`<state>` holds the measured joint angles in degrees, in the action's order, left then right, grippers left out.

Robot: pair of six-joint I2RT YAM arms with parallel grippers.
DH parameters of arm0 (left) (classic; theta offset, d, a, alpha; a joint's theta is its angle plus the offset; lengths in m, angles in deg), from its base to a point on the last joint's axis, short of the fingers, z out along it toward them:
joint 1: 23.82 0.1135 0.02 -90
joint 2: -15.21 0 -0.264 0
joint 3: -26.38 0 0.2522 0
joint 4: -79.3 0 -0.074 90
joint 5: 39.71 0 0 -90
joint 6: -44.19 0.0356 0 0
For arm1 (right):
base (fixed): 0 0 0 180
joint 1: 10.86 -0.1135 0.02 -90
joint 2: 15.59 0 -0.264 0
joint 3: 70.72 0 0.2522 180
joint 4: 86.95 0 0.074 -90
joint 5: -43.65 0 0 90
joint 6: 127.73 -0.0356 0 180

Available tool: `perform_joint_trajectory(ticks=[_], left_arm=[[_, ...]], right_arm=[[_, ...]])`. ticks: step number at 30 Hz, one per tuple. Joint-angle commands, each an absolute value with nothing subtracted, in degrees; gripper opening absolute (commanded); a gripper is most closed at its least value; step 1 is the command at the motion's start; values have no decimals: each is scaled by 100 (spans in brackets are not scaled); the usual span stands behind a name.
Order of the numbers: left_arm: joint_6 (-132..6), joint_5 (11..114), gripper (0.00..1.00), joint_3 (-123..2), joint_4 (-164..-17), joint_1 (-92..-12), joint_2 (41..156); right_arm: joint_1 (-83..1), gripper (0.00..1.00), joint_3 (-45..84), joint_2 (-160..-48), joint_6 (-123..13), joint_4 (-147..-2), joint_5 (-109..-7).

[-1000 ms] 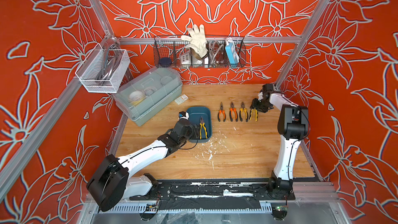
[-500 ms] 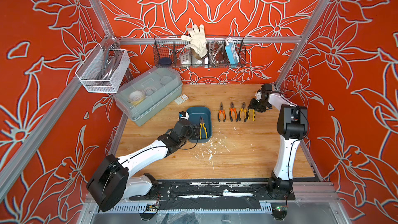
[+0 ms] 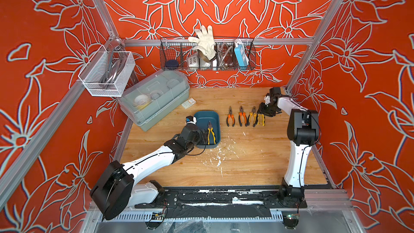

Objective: Take the pliers out of the storage box
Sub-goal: Place the pliers at the center of the board, then pick up the pliers from the storage box.

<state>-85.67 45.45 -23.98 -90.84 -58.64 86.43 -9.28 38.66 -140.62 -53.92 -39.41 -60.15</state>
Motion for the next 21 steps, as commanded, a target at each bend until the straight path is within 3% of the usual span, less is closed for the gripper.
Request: perform_joint_trajectory(ticks=[1,11,17,21], left_arm=[[-8491,4528,63,-2428,-9026,-5862,8596],[-8405,4425,63,-2565,-8846,-5866,8733],[-8310,4602,63,-2881,-8629,-5862,9137],[-8137,4731,62,-3141,-8435,-5863,9514]], right_arm=[[-1082,52,3597,-13459,-5686,-3948,-5534],[-2273,53,1635,-11333,-6019,-4961,-4526],[-2894,54,-881,-9841,-6524,-6976,-4833],[-3386,54,-1554,-9506,-6723,-8006,-4630]])
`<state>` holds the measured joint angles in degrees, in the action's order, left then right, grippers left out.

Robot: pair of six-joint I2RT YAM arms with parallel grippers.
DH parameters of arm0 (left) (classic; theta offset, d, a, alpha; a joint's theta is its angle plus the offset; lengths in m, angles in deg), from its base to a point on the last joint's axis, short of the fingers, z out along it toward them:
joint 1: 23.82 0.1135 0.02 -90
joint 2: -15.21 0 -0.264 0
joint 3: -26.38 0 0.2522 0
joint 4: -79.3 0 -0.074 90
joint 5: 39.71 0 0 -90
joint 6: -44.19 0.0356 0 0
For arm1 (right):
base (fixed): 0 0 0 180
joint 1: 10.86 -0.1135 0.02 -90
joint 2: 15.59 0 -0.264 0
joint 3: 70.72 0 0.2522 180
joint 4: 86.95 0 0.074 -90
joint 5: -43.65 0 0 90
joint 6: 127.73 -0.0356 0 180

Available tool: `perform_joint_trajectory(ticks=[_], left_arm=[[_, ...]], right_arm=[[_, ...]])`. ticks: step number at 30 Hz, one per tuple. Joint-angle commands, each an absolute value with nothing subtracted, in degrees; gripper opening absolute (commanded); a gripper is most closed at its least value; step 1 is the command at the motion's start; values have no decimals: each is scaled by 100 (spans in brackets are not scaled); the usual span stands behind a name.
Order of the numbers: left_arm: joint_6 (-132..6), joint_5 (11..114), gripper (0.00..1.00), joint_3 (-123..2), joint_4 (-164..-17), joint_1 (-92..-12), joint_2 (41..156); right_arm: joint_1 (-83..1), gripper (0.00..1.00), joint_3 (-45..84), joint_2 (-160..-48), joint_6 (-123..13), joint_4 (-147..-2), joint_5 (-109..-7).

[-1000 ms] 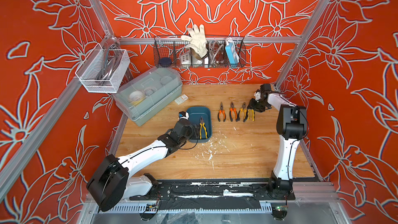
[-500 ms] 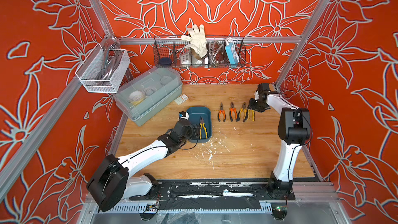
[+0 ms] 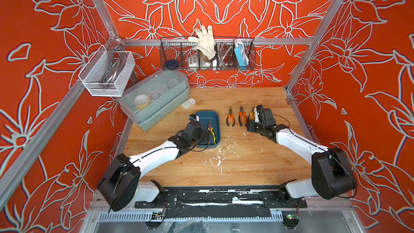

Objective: Take the pliers out of the storage box
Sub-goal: Pick up the pliers from the storage box.

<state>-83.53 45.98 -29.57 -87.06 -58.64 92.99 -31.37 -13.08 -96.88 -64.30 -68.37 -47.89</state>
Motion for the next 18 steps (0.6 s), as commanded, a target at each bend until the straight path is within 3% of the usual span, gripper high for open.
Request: perform_joint_trajectory(ticks=[1,18], left_arm=[[-8116,4745,62,-3213,-8383,-5865,9597],[-8007,4763,49,-4774,-6717,-5867,11394]], right_arm=[[-3461,54,-1569,-9422,-6698,-7988,-4604],[-3670,54,-1612,-9703,-7003,-8162,-4752]])
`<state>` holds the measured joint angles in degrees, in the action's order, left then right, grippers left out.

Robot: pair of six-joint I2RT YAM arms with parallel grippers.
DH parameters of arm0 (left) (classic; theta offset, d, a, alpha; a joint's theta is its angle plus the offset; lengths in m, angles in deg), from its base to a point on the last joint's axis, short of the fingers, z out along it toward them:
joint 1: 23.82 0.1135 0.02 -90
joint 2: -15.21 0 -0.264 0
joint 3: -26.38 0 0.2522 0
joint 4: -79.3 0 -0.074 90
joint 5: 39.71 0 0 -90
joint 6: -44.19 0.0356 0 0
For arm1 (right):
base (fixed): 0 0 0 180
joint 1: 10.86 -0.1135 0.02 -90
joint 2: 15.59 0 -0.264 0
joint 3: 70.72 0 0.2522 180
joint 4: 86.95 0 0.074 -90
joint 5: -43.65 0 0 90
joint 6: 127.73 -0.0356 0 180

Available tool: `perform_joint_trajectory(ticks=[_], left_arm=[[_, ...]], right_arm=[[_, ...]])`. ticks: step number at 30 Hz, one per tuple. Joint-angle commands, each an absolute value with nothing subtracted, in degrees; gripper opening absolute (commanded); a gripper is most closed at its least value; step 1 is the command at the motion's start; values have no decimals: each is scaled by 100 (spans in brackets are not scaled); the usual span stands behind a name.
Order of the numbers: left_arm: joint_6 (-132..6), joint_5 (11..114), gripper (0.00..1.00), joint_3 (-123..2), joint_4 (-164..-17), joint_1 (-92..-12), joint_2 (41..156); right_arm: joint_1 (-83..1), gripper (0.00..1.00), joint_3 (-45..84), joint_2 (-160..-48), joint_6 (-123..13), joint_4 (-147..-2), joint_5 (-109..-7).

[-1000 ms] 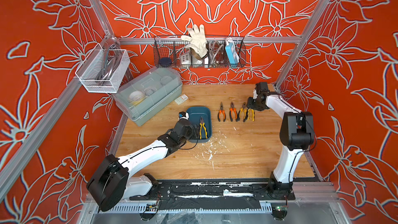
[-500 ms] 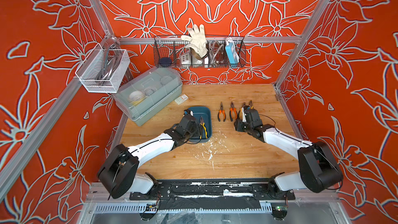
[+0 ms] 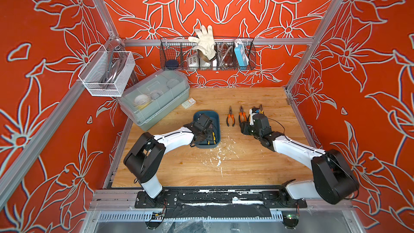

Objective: Take the pliers out of the storage box
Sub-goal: Pick up the pliers from the storage box.

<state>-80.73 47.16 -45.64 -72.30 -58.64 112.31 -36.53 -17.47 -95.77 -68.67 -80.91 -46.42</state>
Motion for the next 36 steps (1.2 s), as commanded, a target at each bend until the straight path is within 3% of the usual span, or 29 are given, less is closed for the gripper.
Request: perform_joint_trajectory(ticks=[1,16,30,36], left_arm=[[-8001,4774,49,-4820,-6676,-5862,11442],[-8019,5029,39,-5087,-6512,-5869,11933],[-7900,5112,6,-5437,-6189,-5862,12339],[-7911,5056,0,-5381,-6203,-5862,12208]], right_arm=[[-3670,54,-1609,-9720,-7015,-8164,-4773],[-3683,54,-1582,-9820,-7007,-8172,-4810],[-3688,54,-1635,-9631,-6944,-8066,-4692],[-3685,54,-1569,-9689,-6953,-8056,-4835]])
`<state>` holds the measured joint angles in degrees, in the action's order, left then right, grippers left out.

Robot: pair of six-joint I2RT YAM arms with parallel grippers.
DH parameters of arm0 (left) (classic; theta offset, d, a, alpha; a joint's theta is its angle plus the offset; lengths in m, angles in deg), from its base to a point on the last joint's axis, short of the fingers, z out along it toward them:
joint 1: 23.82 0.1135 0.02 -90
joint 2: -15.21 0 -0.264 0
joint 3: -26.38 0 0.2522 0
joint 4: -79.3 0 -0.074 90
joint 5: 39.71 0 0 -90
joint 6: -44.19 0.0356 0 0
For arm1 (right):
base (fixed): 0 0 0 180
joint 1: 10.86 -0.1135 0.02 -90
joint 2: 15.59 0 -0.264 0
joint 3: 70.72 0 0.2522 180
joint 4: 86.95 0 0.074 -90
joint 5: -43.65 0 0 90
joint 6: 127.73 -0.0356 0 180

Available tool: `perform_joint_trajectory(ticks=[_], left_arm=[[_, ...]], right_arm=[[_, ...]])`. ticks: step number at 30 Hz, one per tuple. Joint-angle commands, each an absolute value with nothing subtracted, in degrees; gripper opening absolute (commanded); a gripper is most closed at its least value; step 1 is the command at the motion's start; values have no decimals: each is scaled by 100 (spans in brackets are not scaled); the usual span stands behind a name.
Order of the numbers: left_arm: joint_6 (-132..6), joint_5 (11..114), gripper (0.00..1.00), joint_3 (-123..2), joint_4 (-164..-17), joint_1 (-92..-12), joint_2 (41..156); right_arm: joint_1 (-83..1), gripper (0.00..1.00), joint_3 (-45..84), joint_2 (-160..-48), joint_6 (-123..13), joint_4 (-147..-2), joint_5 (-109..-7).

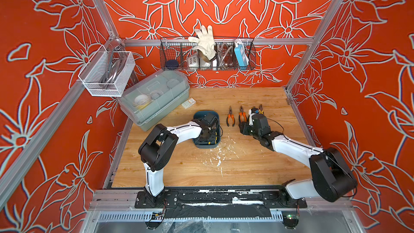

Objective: Take the pliers out of the storage box
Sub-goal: Pick up the pliers from the storage box.

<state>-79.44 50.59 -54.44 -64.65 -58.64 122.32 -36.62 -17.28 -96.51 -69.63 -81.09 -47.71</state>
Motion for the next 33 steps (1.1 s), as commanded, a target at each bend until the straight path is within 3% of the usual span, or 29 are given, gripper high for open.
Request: perform_joint_trajectory(ticks=[1,15,33], left_arm=[[-7928,5032,0,-5323,-6257,-5862,12147],[-8241,4259,0,-4383,-6954,-5863,10978],[-8220,4138,0,-3284,-8066,-5853,9581]], right_arm=[[-3687,54,-1603,-9680,-6970,-8088,-4830],[-3696,54,-1563,-9760,-7056,-8140,-5086],[-3948,54,-1565,-10031,-7214,-8803,-5954]])
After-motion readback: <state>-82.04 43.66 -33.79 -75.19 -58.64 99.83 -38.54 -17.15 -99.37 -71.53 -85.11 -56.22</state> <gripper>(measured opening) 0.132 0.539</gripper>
